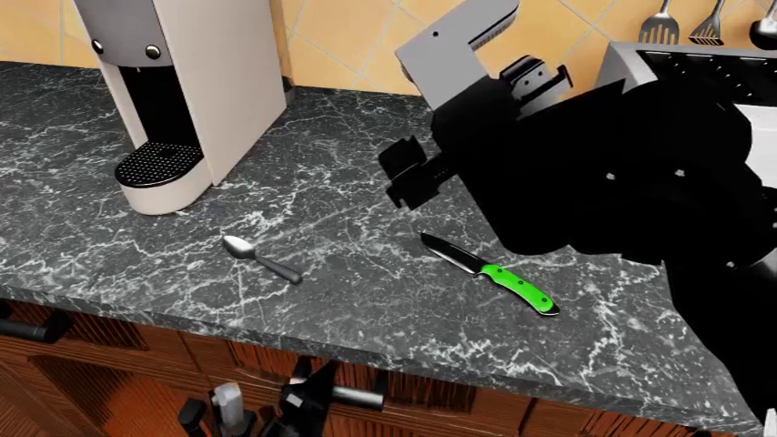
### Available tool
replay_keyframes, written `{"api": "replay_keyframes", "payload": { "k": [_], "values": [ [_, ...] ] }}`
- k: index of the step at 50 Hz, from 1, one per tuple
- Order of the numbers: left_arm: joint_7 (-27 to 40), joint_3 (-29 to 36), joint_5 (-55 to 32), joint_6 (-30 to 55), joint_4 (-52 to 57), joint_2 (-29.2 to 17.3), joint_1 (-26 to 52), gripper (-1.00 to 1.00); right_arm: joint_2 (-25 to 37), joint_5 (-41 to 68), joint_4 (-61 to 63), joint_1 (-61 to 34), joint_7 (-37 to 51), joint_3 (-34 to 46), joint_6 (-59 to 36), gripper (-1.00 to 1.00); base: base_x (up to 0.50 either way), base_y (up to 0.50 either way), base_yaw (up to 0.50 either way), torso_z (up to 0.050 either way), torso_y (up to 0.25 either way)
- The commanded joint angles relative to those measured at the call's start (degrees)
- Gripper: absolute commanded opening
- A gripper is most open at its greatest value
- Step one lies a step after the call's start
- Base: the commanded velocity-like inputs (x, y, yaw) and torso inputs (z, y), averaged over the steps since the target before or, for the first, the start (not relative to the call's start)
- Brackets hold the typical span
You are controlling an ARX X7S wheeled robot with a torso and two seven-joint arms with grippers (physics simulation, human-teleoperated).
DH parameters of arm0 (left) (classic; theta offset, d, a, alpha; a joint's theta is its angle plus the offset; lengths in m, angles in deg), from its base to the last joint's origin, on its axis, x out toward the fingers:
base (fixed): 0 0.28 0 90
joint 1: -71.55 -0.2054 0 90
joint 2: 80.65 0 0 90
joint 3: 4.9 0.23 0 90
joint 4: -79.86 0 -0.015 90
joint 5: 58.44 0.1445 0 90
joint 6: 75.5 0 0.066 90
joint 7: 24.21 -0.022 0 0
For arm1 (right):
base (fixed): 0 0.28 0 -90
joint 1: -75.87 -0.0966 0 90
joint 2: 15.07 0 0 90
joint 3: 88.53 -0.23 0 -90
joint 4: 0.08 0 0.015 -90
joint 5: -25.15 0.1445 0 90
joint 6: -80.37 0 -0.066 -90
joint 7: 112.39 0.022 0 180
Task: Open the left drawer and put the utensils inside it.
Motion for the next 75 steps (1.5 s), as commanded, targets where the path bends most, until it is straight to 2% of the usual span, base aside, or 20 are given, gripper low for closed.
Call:
{"api": "replay_keyframes", "payload": {
  "k": [1,10,20,24,32,39,41,43,49,62,68,71,75],
  "values": [
    [1.92,-0.15,-2.79,0.60,4.14,-0.95,-2.39,-1.00,-0.06,-0.07,-0.40,-0.19,0.28,0.27,0.07,1.00,0.00,0.00,0.00,0.000,0.000],
    [-0.61,-5.07,-7.76,-1.86,18.51,-2.54,-18.88,-1.00,0.69,0.70,-0.01,0.01,1.00,-0.04,-0.08,1.00,0.00,0.00,0.00,0.000,0.000],
    [-3.71,-5.64,-8.39,-3.43,25.75,-2.18,-28.22,-1.00,1.00,0.25,-0.42,0.36,0.61,0.22,0.55,1.00,0.00,0.00,0.00,0.000,0.000],
    [-7.43,-6.18,-7.68,-5.72,31.80,-1.73,-36.58,-1.00,1.42,0.42,-0.22,0.47,0.88,-0.02,0.73,1.00,0.00,0.00,0.00,0.000,0.000],
    [-17.60,-7.64,-8.16,-8.81,30.89,-0.79,-46.85,-1.00,1.64,0.73,-0.17,0.66,1.39,-0.18,0.89,1.00,0.00,0.00,0.00,0.000,0.000],
    [-26.51,-7.25,-7.30,-11.02,23.98,0.71,-49.27,-1.00,1.69,0.65,-0.51,0.80,1.42,-0.06,1.11,1.00,0.00,0.00,0.00,0.000,0.000],
    [-26.55,-7.18,-7.35,-11.08,23.91,0.69,-49.24,-1.00,1.70,0.67,-0.51,0.79,1.43,-0.04,1.13,1.00,0.00,0.00,0.00,0.000,0.000],
    [-32.42,-7.32,-7.45,-12.17,20.36,1.45,-50.94,-1.00,1.69,0.88,-0.72,0.54,1.47,-0.18,1.06,1.00,0.00,0.00,0.00,0.000,0.000],
    [-39.78,-7.99,-9.38,-12.98,16.76,2.16,-52.74,-1.00,1.68,1.41,-0.78,0.33,1.88,-0.35,0.85,1.00,0.00,0.00,0.00,0.000,0.000],
    [-50.46,-8.30,-11.65,-13.63,9.37,3.77,-53.70,-1.00,1.87,1.23,-0.85,0.95,2.03,0.20,1.08,1.00,0.00,0.00,0.00,0.000,0.000],
    [-58.36,-11.33,-16.19,-12.13,10.47,4.24,-58.37,-1.00,2.16,1.39,-0.61,1.31,2.20,0.22,1.24,1.00,0.00,0.00,0.00,0.000,0.000],
    [-58.45,-19.58,-10.88,-6.67,11.96,7.18,-59.16,-1.00,2.14,1.37,-0.81,1.15,2.10,0.23,1.28,1.00,0.00,0.00,0.00,0.000,0.000],
    [-58.45,-20.45,-10.24,-6.14,12.09,7.63,-59.13,-1.00,1.96,0.90,-1.09,1.27,1.76,0.57,1.54,1.00,0.00,0.00,0.00,0.000,0.000]
  ]
}}
